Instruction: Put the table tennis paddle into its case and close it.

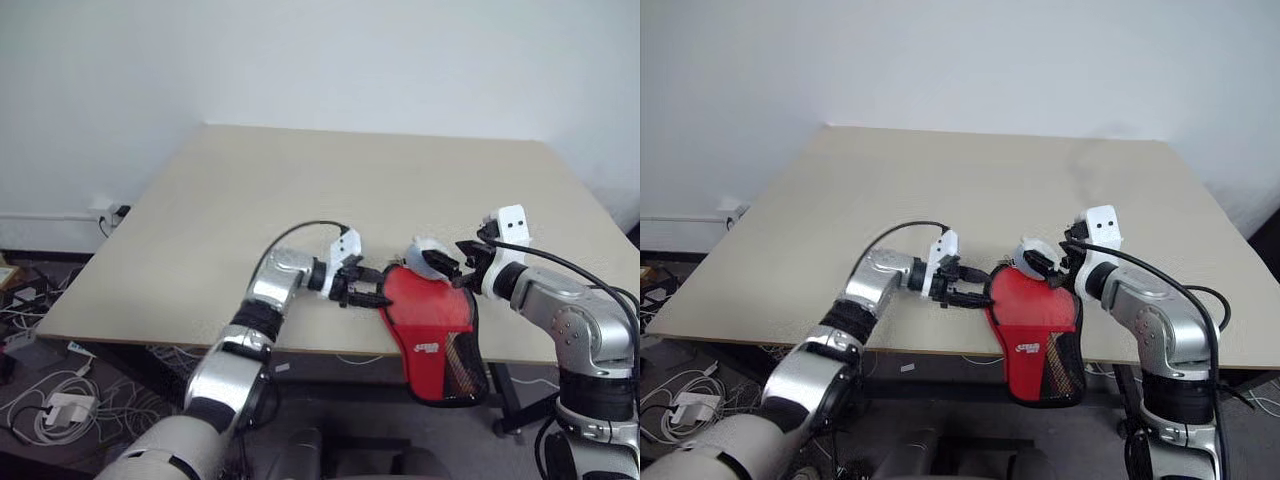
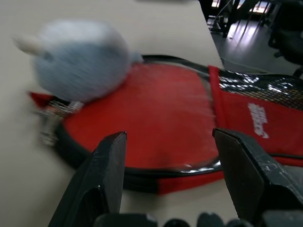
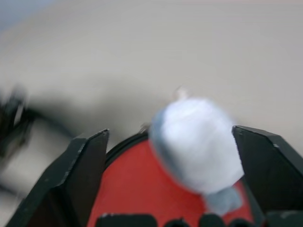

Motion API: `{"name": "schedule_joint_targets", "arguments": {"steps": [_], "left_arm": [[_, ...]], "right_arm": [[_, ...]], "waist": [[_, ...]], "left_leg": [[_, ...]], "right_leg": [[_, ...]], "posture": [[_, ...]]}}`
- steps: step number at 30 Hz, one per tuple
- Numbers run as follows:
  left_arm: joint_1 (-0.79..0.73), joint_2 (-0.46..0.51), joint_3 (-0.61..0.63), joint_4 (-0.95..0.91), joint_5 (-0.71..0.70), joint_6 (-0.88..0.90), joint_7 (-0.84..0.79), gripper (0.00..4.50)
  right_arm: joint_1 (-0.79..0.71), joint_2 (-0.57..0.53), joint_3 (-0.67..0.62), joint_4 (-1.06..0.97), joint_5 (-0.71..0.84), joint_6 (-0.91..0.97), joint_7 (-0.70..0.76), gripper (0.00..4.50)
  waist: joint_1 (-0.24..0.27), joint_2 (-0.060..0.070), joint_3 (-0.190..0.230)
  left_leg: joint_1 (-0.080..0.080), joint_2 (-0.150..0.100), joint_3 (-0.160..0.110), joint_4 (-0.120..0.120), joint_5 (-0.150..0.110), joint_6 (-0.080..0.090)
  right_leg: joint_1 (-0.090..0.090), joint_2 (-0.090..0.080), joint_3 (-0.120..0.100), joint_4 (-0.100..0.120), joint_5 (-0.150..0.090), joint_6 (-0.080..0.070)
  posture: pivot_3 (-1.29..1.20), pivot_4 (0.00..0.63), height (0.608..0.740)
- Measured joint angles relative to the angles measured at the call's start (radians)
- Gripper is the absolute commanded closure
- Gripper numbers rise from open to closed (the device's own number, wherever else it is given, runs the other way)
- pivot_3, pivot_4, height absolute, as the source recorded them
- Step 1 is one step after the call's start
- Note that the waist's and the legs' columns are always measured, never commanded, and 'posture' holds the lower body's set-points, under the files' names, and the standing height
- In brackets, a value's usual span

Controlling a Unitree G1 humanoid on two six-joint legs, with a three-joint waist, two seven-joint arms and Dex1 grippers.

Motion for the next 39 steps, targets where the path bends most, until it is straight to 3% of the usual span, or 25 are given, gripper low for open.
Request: {"name": "schedule_joint_targets", "arguments": {"steps": [9, 15, 26, 35, 39], "left_arm": [[0.007, -0.142, -0.054, -0.103, 0.004, 0.105, 0.253, 1.44], [0.106, -0.095, -0.192, -0.158, 0.047, 0.142, 0.264, 1.44], [0.111, -0.080, -0.233, -0.185, 0.050, 0.150, 0.367, 1.44], [0.105, -0.083, -0.240, -0.184, 0.048, 0.163, 0.405, 1.44], [0.105, -0.084, -0.240, -0.184, 0.047, 0.167, 0.416, 1.44]], "right_arm": [[-0.078, 0.034, 0.036, 0.188, -0.075, -0.051, -0.071, 0.02], [-0.112, 0.064, 0.054, 0.247, -0.075, -0.047, -0.075, 0.02], [-0.150, 0.121, 0.098, 0.385, -0.100, -0.057, -0.081, 0.02], [-0.158, 0.122, 0.105, 0.406, -0.114, -0.108, -0.090, 2.88], [-0.192, 0.152, 0.071, 0.443, -0.125, -0.173, -0.135, 3.82]], "waist": [[-0.005, 0.001, 0.000], [-0.009, 0.005, 0.000], [-0.007, 0.006, -0.001], [-0.008, 0.006, -0.001], [-0.008, 0.007, -0.001]], "left_leg": [[0.001, -0.001, 0.001, -0.001, 0.000, 0.000], [0.001, 0.000, 0.002, -0.002, 0.003, -0.004], [0.002, -0.001, 0.001, -0.001, 0.002, -0.004], [0.002, -0.001, 0.001, -0.001, 0.003, -0.004], [0.002, -0.001, 0.001, -0.002, 0.003, -0.005]], "right_leg": [[0.001, 0.001, 0.001, 0.000, 0.000, 0.000], [0.001, 0.001, 0.002, 0.000, 0.000, 0.000], [0.001, 0.001, 0.001, 0.000, 0.000, 0.000], [0.001, 0.001, 0.001, 0.000, 0.000, 0.000], [0.001, 0.001, 0.001, 0.000, 0.000, 0.000]], "posture": [[0.00, 0.000, 0.715], [0.00, 0.000, 0.715], [0.00, 0.000, 0.715], [0.00, 0.000, 0.715], [0.00, 0.000, 0.715]]}}
